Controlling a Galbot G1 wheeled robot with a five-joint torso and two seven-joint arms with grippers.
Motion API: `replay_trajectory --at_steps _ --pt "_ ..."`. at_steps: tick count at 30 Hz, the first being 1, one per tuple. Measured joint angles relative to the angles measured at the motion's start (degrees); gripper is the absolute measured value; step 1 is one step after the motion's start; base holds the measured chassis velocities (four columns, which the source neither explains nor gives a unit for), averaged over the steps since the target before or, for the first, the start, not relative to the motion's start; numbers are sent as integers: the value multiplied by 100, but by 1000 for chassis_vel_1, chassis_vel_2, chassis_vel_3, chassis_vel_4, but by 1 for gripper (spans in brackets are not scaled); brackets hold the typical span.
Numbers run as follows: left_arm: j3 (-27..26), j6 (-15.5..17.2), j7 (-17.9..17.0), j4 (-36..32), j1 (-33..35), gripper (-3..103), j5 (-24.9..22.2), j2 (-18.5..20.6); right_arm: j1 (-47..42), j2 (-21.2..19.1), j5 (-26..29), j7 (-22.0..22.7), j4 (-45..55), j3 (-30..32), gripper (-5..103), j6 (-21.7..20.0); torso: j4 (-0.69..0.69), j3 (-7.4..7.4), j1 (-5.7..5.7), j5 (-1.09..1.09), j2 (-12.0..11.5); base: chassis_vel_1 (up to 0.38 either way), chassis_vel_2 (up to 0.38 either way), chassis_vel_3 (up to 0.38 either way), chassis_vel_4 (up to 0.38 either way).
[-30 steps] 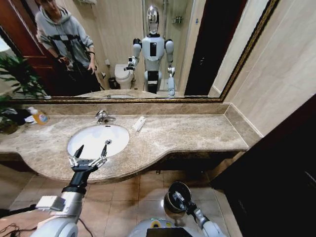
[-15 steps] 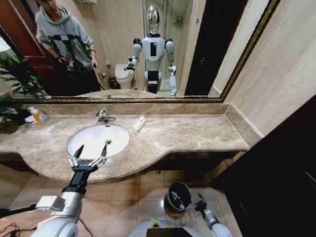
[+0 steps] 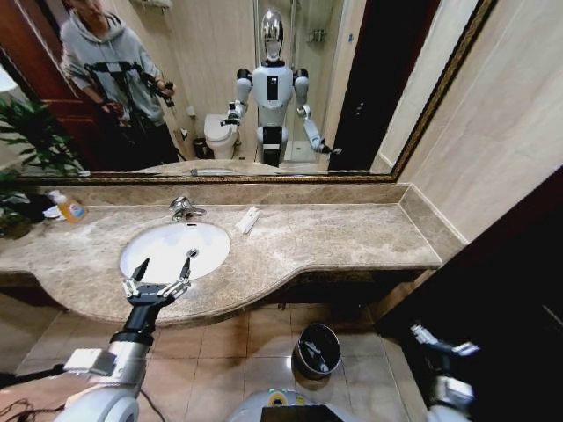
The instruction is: Pick up the trash from the sink and place it in the trash bin.
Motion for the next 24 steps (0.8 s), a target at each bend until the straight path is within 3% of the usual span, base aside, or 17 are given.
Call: replay_trajectory --at_steps 2,3,6,8,10,11,13,14,17,18,21,22,24 --pt "0 0 0 0 0 100 0 0 151 -79 153 -221 750 -92 100 -411 1 0 0 -1 0 0 0 0 0" --pt "0 0 0 0 0 100 0 0 151 -79 153 -221 750 -92 100 -411 1 0 0 -1 0 0 0 0 0" --pt "-1 0 -1 0 0 100 0 0 628 -263 318 -630 1460 -697 100 -1108 2 0 1 1 0 0 0 0 0" --pt "0 0 2 0 0 100 0 0 762 -332 428 -796 1583 -916 100 -1301 2 1 1 0 0 0 0 0 0" --pt "0 0 -1 0 0 100 0 0 1326 -719 657 -1311 1761 -1652 100 -1951 2 1 1 1 0 0 0 0 0" --pt "0 0 -1 0 0 100 0 0 1326 -719 657 -1311 1761 -1652 100 -1951 2 1 1 1 0 0 0 0 0" --pt "0 0 2 0 0 100 0 0 2046 -1148 682 -1545 1718 -2355 97 -2686 3 1 1 1 -1 0 0 0 0" --pt "0 0 2 0 0 100 0 0 2046 -1148 682 -1545 1718 -2355 97 -2686 3 1 1 1 -1 0 0 0 0" --pt "0 0 1 0 0 100 0 0 3040 -1614 884 -1482 1449 -3450 94 -3555 2 1 2 2 -1 0 0 0 0" --pt "0 0 1 0 0 100 0 0 3040 -1614 884 -1482 1449 -3450 94 -3555 2 1 2 2 -1 0 0 0 0" --pt "0 0 -1 0 0 100 0 0 4001 -1965 1059 -1364 923 -4577 95 -3884 2 1 2 -1 -1 0 0 0 0" --pt "0 0 -1 0 0 100 0 0 4001 -1965 1059 -1364 923 -4577 95 -3884 2 1 2 -1 -1 0 0 0 0" --pt "-1 0 -1 0 0 100 0 0 4659 -1998 1157 -1177 427 -5288 96 -3971 2 1 2 2 -1 0 0 0 0"
